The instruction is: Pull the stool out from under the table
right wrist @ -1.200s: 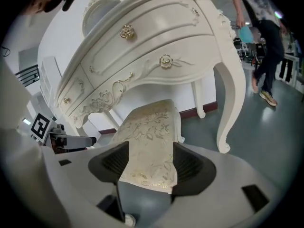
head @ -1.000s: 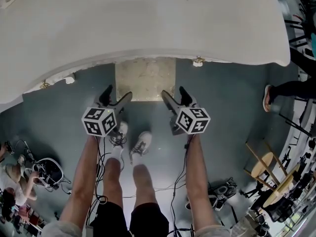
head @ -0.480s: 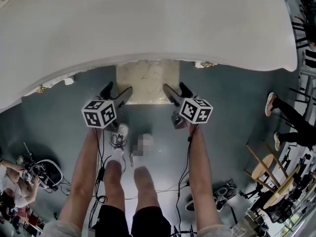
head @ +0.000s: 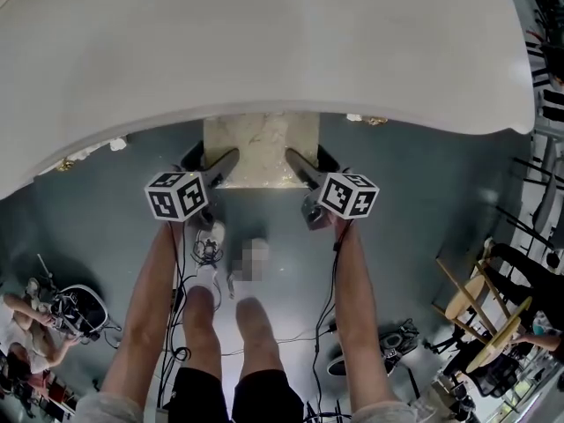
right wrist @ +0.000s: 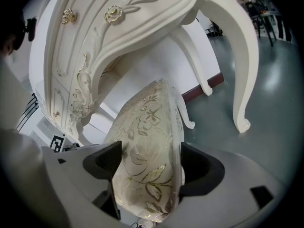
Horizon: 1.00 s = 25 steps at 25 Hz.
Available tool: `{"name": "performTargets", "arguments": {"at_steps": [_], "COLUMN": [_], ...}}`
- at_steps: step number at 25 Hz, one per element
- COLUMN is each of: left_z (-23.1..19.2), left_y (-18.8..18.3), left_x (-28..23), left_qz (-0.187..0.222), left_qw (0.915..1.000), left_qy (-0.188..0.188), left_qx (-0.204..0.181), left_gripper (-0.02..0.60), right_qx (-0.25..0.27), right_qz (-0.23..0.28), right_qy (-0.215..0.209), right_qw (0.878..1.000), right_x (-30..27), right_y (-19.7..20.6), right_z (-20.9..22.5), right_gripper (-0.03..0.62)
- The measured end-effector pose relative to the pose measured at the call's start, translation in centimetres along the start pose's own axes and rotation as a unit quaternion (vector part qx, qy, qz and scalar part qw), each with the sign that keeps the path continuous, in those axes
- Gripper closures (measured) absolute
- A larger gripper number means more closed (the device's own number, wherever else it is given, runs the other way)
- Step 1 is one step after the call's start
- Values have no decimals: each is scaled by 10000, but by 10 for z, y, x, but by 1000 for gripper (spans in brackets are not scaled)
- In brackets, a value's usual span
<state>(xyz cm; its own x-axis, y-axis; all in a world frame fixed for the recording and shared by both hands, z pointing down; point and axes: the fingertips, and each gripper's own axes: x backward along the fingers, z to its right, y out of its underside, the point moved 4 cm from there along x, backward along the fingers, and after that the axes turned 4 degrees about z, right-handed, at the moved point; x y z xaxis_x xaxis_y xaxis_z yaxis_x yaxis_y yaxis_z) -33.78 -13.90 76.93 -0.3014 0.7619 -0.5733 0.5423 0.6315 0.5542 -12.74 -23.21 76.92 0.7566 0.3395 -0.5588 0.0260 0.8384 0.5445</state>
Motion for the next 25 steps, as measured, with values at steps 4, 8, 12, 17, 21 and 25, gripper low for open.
{"name": "performTargets", "arguments": {"at_steps": [4,8,12,17,21,25], "left_z": [1,-1,-2,-6,-7,-8], "left_y": [2,0,-1,0,-1,0], "left_x": [-2,-2,-4,-8,-10,-9], "left_qz": [22,18,-56,-227,-301,-299], "left_qw": [10000,10000,9999,9989,9983,9986], "left_qy": [4,42,115,339,401,364], "left_qx": [-29,18,76,246,281,233], "left_gripper": [195,195,195,195,195,195], "right_qx": [-12,-36,-49,-167,-226,-207], "right_qz": [83,13,21,-54,-240,-240], "right_qy": [55,1,-40,-169,-320,-400], "right_qw": [9999,10000,10000,9997,9989,9987], "right_x": [2,0,1,-2,-7,-8], "right_y": [1,-1,-1,2,1,2], "right_z": [0,0,2,1,4,2], "right_gripper": [217,217,217,217,217,217]}}
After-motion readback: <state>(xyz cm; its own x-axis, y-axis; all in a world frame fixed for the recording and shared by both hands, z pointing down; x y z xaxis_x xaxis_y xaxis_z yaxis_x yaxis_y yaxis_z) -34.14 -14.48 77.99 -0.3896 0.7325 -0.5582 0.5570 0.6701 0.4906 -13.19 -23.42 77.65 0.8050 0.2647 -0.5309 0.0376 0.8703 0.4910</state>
